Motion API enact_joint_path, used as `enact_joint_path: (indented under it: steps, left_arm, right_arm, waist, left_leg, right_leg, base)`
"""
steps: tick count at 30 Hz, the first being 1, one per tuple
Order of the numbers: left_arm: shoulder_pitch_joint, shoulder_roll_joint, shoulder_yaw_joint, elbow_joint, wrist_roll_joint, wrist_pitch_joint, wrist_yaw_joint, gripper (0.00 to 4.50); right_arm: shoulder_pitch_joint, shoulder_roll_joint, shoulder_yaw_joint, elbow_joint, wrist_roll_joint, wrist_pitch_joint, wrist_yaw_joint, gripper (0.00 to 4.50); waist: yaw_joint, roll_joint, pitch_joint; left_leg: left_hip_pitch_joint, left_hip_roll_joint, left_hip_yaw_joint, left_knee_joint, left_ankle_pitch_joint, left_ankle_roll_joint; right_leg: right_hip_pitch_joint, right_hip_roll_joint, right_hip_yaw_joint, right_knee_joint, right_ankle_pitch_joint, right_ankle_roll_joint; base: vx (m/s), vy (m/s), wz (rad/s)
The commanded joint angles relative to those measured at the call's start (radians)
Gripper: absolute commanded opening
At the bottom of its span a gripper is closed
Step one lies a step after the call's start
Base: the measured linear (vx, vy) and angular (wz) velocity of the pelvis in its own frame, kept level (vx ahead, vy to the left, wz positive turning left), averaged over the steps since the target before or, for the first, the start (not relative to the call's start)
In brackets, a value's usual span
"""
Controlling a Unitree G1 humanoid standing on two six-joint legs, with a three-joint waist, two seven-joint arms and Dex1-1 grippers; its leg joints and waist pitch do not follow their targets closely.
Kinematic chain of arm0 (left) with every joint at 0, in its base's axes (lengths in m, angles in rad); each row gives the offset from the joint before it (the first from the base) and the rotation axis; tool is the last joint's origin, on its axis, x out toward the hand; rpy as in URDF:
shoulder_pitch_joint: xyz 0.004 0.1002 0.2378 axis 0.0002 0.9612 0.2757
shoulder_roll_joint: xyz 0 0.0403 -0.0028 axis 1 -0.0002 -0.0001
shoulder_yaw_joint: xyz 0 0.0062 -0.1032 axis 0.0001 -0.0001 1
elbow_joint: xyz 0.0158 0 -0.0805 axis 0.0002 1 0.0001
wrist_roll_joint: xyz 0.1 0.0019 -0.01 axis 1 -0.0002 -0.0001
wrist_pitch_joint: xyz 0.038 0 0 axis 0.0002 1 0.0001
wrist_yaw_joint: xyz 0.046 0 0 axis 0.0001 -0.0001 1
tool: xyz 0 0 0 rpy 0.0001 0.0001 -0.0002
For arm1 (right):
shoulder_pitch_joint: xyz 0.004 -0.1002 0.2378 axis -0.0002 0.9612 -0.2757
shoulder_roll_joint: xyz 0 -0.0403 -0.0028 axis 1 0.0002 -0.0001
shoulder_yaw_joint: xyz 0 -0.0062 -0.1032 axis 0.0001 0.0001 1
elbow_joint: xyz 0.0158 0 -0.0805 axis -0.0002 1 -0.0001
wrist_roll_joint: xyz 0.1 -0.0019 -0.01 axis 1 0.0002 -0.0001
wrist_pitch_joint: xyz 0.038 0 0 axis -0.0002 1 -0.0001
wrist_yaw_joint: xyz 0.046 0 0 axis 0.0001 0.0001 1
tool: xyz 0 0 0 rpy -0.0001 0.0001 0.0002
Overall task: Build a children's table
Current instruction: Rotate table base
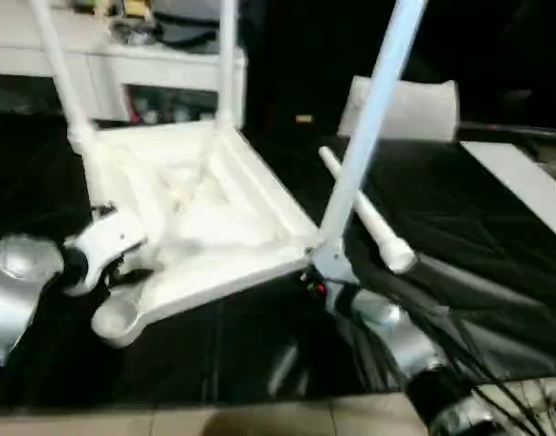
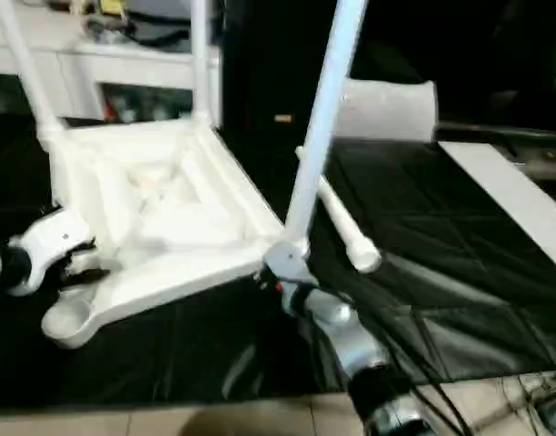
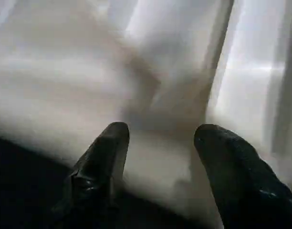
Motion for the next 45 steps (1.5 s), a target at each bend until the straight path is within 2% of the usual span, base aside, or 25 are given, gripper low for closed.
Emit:
enact_joint_path:
  steps: [1,2,3,4,5,6,7,8,9,10,11,12,15,16,17,18,19,20,21,22,25,27,31,39,45]
  left_arm:
    - [-0.025,-0.013,-0.003,0.016,0.001,-0.024,0.005,2.31]
    - [-0.030,-0.018,0.005,0.018,-0.006,-0.026,0.008,2.27]
    - [-0.035,-0.023,0.014,0.020,-0.014,-0.026,0.010,2.09]
    - [-0.035,-0.041,0.049,-0.004,-0.064,-0.009,0.001,1.98]
    - [-0.026,-0.058,0.090,-0.042,-0.124,0.009,-0.020,1.92]
    - [-0.024,-0.061,0.097,-0.049,-0.134,0.012,-0.023,1.92]
    - [-0.009,-0.075,0.140,-0.097,-0.188,0.049,-0.035,1.78]
    - [-0.005,-0.074,0.142,-0.101,-0.190,0.052,-0.035,1.78]
    - [0.013,-0.072,0.156,-0.123,-0.198,0.066,-0.032,1.66]
    - [0.020,-0.068,0.157,-0.123,-0.187,0.058,-0.023,1.57]
    - [0.021,-0.066,0.156,-0.120,-0.182,0.051,-0.020,1.54]
    - [0.025,-0.060,0.152,-0.109,-0.165,0.029,-0.013,1.51]
    - [0.008,-0.051,0.140,-0.065,-0.131,-0.008,0.007,1.14]
    - [-0.003,-0.051,0.139,-0.050,-0.127,-0.009,0.012,1.11]
    - [-0.016,-0.051,0.136,-0.034,-0.118,-0.011,0.020,1.08]
    - [-0.022,-0.051,0.135,-0.029,-0.116,-0.007,0.026,1.00]
    - [-0.028,-0.051,0.133,-0.025,-0.111,-0.006,0.031,0.86]
    - [-0.037,-0.050,0.130,-0.016,-0.101,-0.007,0.044,0.76]
    - [-0.042,-0.050,0.129,-0.010,-0.094,-0.008,0.053,0.76]
    - [-0.046,-0.051,0.129,-0.004,-0.090,-0.006,0.058,0.69]
    - [-0.051,-0.039,0.120,0.023,-0.073,-0.007,0.055,0.41]
    - [-0.050,-0.031,0.112,0.036,-0.063,-0.015,0.051,0.26]
    - [-0.060,-0.012,0.080,0.073,-0.032,-0.032,0.041,0.04]
    - [-0.108,-0.034,0.032,0.155,-0.001,-0.104,0.024,0.04]
    - [-0.134,-0.043,-0.046,0.220,0.059,-0.166,-0.003,0.04]
  right_arm:
    - [0.053,0.008,0.020,0.197,-0.025,0.046,0.030,4.50]
    - [0.054,0.009,0.013,0.203,-0.019,0.024,0.043,4.50]
    - [0.050,0.014,0.005,0.224,-0.013,-0.010,0.058,4.50]
    - [0.063,0.014,-0.022,0.207,0.019,-0.055,0.093,4.50]
    - [0.081,0.015,-0.072,0.153,0.092,-0.093,0.162,4.50]
    - [0.084,0.015,-0.081,0.143,0.105,-0.098,0.174,4.50]
    - [0.104,0.016,-0.138,0.065,0.197,-0.131,0.260,4.50]
    - [0.105,0.016,-0.144,0.055,0.208,-0.129,0.269,4.50]
    - [0.106,0.016,-0.172,0.014,0.260,-0.120,0.314,4.50]
    - [0.101,0.014,-0.177,0.011,0.264,-0.119,0.321,4.50]
    - [0.099,0.013,-0.177,0.016,0.261,-0.121,0.320,4.50]
    - [0.090,0.010,-0.175,0.033,0.247,-0.132,0.317,4.50]
    - [0.067,0.009,-0.170,0.086,0.214,-0.150,0.306,4.50]
    - [0.137,-0.043,-0.162,-0.159,0.255,-0.038,0.301,4.50]
    - [0.205,-0.121,-0.163,-0.503,0.333,0.152,0.263,4.50]
    - [0.258,-0.178,-0.171,-0.778,0.398,0.310,0.239,4.50]
    - [0.273,-0.213,-0.175,-0.969,0.446,0.432,0.210,4.50]
    - [0.260,-0.223,-0.178,-1.052,0.470,0.495,0.187,4.50]
    - [0.245,-0.221,-0.178,-1.070,0.477,0.513,0.180,4.50]
    - [0.232,-0.218,-0.174,-1.084,0.486,0.523,0.173,4.50]
    - [0.194,-0.186,-0.146,-1.098,0.503,0.527,0.154,4.50]
    - [0.184,-0.174,-0.135,-1.106,0.486,0.559,0.137,4.50]
    - [0.164,-0.213,-0.111,-1.202,0.473,0.813,0.037,4.50]
    - [0.142,-0.288,0.046,-1.092,0.310,0.866,0.055,4.50]
    - [0.107,-0.220,0.066,-0.944,0.270,0.897,-0.032,4.50]
  waist:
    - [0.032,0.058,-0.004]
    - [0.035,0.056,0.013]
    - [0.045,0.077,0.006]
    - [0.047,0.088,-0.002]
    - [0.033,0.109,0.001]
    - [0.032,0.117,-0.005]
    - [0.031,0.113,-0.013]
    - [0.028,0.113,-0.015]
    - [0.025,0.094,-0.018]
    - [0.015,0.087,-0.025]
    - [0.014,0.101,-0.021]
    - [0.004,0.098,-0.019]
    - [-0.010,0.093,-0.026]
    - [-0.015,0.092,-0.028]
    - [-0.004,0.091,-0.015]
    - [0.004,0.087,-0.038]
    - [0.014,0.077,-0.040]
    - [0.014,0.085,-0.042]
    - [0.005,0.088,-0.040]
    - [0.002,0.093,-0.036]
    - [-0.006,0.090,-0.028]
    - [-0.005,0.090,-0.030]
    - [0.002,0.088,-0.026]
    - [0.018,0.085,-0.025]
    - [0.015,0.084,-0.027]
  left_leg:
    - [0.000,0.005,-0.066,0.056,-0.032,0.023]
    - [-0.038,0.010,-0.084,0.036,0.011,0.021]
    - [0.012,0.032,-0.082,-0.032,-0.133,-0.030]
    - [0.019,0.042,-0.083,-0.077,-0.253,-0.041]
    - [0.011,0.051,-0.085,-0.115,-0.432,-0.068]
    - [0.019,0.059,-0.090,-0.131,-0.540,-0.064]
    - [0.016,0.060,-0.090,-0.138,-0.546,-0.051]
    - [0.009,0.057,-0.086,-0.140,-0.516,-0.042]
    - [-0.005,0.056,-0.078,-0.143,-0.417,-0.016]
    - [-0.028,0.054,-0.075,-0.143,-0.269,0.005]
    - [-0.029,0.053,-0.071,-0.143,-0.240,0.006]
    - [-0.028,0.050,-0.063,-0.136,-0.221,0.007]
    - [-0.040,0.041,-0.050,-0.126,-0.166,0.013]
    - [-0.042,0.041,-0.048,-0.124,-0.127,0.019]
    - [-0.040,0.038,-0.052,-0.129,-0.061,0.026]
    - [-0.016,0.046,-0.048,-0.105,0.040,0.055]
    - [-0.034,0.031,-0.051,-0.100,0.201,0.079]
    - [-0.025,0.033,-0.049,-0.097,0.230,0.090]
    - [-0.034,0.026,-0.044,-0.102,0.217,0.088]
    - [-0.029,0.031,-0.039,-0.108,0.142,0.069]
    - [-0.027,0.034,-0.031,-0.114,0.037,0.030]
    - [-0.025,0.036,-0.032,-0.116,0.026,0.012]
    - [-0.020,0.035,-0.032,-0.117,0.048,-0.009]
    - [-0.020,0.035,-0.031,-0.117,0.006,-0.036]
    - [-0.021,0.036,-0.032,-0.117,0.001,-0.044]
  right_leg:
    - [-0.060,-0.188,0.149,-0.283,-0.956,0.019]
    - [-0.043,-0.172,0.130,-0.257,-0.816,-0.031]
    - [-0.061,-0.126,0.093,-0.232,-0.650,-0.095]
    - [-0.059,-0.094,0.080,-0.202,-0.518,-0.113]
    - [-0.051,-0.058,0.058,-0.177,-0.348,-0.144]
    - [-0.040,-0.063,0.055,-0.182,-0.274,-0.160]
    - [-0.023,-0.064,0.050,-0.187,-0.222,-0.175]
    - [-0.015,-0.065,0.052,-0.187,-0.192,-0.184]
    - [-0.002,-0.070,0.049,-0.193,-0.165,-0.189]
    - [0.014,-0.070,0.044,-0.187,-0.117,-0.196]
    - [0.006,-0.069,0.041,-0.190,-0.130,-0.198]
    - [-0.006,-0.069,0.044,-0.195,-0.131,-0.206]
    - [-0.008,-0.065,0.050,-0.192,-0.077,-0.215]
    - [-0.007,-0.063,0.051,-0.186,-0.008,-0.220]
    - [0.009,-0.047,0.054,-0.196,0.067,-0.183]
    - [0.001,-0.046,0.054,-0.166,0.305,-0.172]
    - [0.028,-0.036,0.051,-0.150,0.511,-0.144]
    - [0.012,-0.036,0.048,-0.146,0.560,-0.141]
    - [0.009,-0.042,0.045,-0.143,0.563,-0.144]
    - [-0.003,-0.048,0.044,-0.155,0.484,-0.163]
    - [-0.002,-0.048,0.051,-0.167,0.359,-0.201]
    - [-0.001,-0.047,0.050,-0.168,0.331,-0.200]
    - [0.001,-0.045,0.053,-0.166,0.331,-0.184]
    - [0.001,-0.053,0.055,-0.170,0.235,-0.171]
    - [0.000,-0.057,0.055,-0.169,0.210,-0.181]
  base:
    - [-0.044,-0.130,-0.18]
    - [-0.092,-0.041,-0.09]
    - [-0.098,-0.024,0.03]
    - [-0.098,-0.024,0.03]
    - [-0.078,0.005,0.01]
    - [-0.050,0.029,-0.03]
    - [-0.050,0.029,-0.03]
    - [0.000,0.000,0.00]
    - [0.000,0.000,0.00]
    - [0.000,0.000,0.00]
    - [0.000,0.000,0.00]
    - [0.000,0.000,0.00]
    - [0.000,0.000,0.00]
    - [0.000,0.000,0.00]
    - [0.079,0.001,0.05]
    - [0.098,0.024,0.00]
    - [0.098,0.024,0.00]
    - [0.079,0.019,-0.10]
    - [0.050,-0.013,-0.04]
    - [0.050,-0.013,-0.04]
    - [0.000,0.000,0.00]
    - [0.000,0.000,0.00]
    - [0.000,0.000,0.00]
    - [0.000,0.000,0.00]
    - [0.000,0.000,0.00]
